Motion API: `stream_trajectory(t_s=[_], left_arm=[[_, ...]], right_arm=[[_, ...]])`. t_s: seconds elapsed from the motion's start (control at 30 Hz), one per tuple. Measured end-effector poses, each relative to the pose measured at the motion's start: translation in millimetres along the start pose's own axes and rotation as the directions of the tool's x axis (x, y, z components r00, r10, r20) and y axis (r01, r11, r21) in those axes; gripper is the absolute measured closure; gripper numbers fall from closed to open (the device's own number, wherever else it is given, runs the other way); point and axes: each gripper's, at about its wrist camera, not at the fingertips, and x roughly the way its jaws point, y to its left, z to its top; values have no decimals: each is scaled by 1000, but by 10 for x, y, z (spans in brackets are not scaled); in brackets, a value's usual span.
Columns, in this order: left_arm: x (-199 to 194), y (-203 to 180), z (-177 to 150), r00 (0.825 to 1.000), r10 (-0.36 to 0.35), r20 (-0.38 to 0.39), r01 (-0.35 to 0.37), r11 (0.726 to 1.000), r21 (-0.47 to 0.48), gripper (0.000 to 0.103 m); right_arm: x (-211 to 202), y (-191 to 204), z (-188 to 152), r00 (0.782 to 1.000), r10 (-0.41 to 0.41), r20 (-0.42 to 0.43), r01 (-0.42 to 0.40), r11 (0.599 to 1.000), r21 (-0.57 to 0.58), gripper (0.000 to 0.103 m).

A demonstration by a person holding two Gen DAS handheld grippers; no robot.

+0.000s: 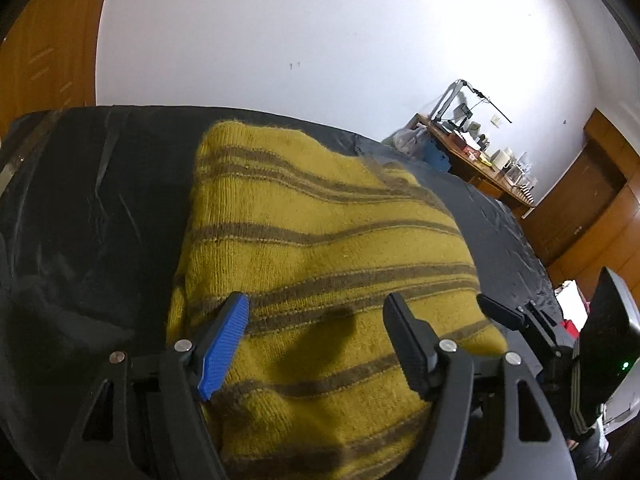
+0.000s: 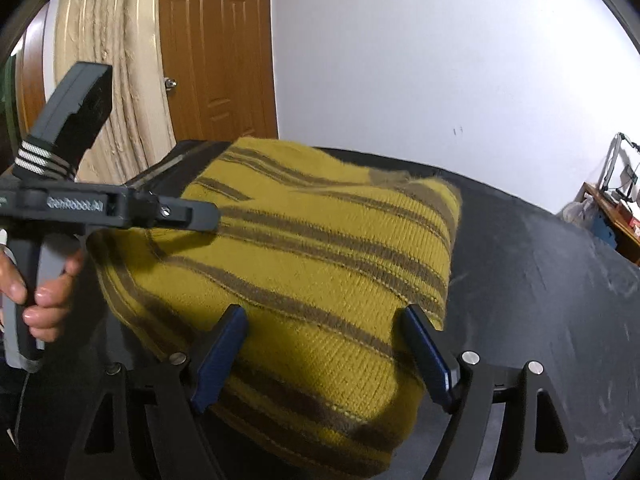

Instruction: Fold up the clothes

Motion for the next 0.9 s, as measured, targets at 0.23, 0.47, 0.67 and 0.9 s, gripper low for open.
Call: stream_trajectory(t_s=[0.23, 0.47, 0.67, 0.9], left_arm=[[75, -129, -36, 998, 58, 9, -58, 995, 76, 29], [-89, -117, 241, 1000, 4, -5, -4, 999, 37, 28], [130, -84, 615, 991, 103, -82, -101, 994, 32, 25], [359, -67, 569, 981, 157, -118, -150, 987, 64, 25]], right_arm=[[-22, -35, -76, 1000, -3, 3, 3, 1000, 16, 19], [-38, -66, -98, 1000, 4, 6, -4, 999, 33, 18], [-28, -42, -96, 1000, 1, 7, -1, 999, 36, 18], [-37, -47, -95, 1000, 3, 7, -4, 999, 37, 18]])
